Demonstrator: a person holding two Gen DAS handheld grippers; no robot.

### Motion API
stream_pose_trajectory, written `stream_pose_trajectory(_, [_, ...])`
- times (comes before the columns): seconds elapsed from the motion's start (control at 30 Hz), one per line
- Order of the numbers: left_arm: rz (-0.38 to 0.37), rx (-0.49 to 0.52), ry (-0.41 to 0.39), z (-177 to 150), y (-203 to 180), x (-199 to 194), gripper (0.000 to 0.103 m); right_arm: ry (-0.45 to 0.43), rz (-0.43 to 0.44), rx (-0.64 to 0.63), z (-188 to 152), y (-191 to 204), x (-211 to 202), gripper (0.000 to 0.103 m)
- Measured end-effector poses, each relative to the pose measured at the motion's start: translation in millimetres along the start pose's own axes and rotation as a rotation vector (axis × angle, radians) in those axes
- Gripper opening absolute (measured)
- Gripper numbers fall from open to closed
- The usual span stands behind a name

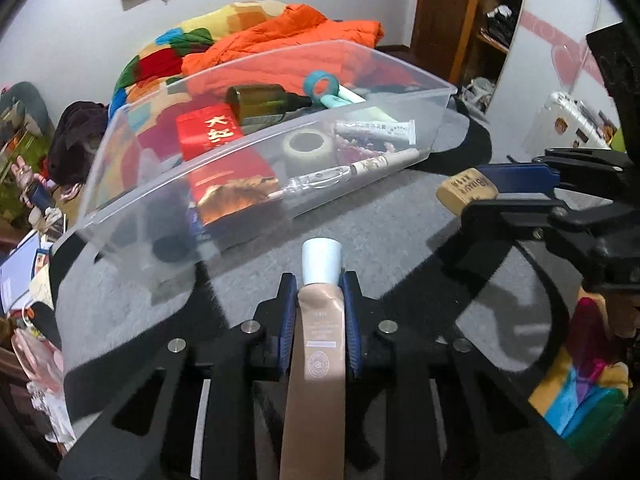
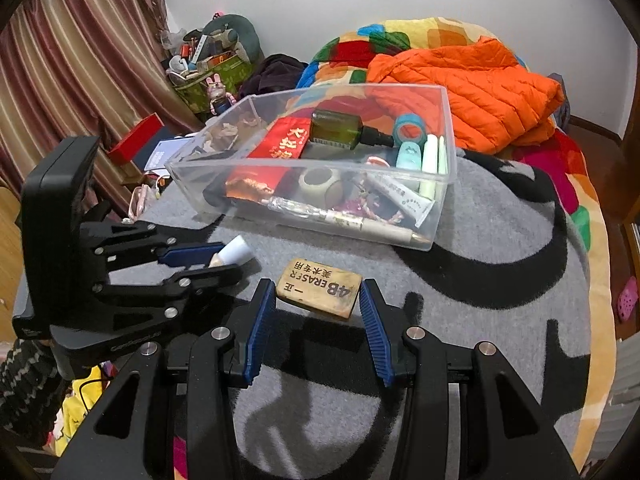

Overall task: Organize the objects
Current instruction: 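Grasp the tan eraser block with the right tool while the left grasps the beige foundation tube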

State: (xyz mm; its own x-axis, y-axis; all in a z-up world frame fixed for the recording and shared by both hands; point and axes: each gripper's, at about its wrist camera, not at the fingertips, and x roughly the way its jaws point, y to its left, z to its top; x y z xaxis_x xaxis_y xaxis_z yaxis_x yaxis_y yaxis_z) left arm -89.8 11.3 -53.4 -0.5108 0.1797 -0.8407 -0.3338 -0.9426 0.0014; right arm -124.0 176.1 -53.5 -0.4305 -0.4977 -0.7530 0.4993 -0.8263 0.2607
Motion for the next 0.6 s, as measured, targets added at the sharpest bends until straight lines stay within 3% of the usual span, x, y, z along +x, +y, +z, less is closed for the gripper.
stream_pose_trajectory(0.4, [-0.045,-0.137,-0.217,11,22,-81,0.021,-0.127,-0.020,-0.021,30,11,-30,0.040])
stream_pose_trajectory(0.6, [-0.075,-0.157,-0.325,23,28,-115,0.021,-0.183,-0.031,-0.024,45,12,-43,0.040])
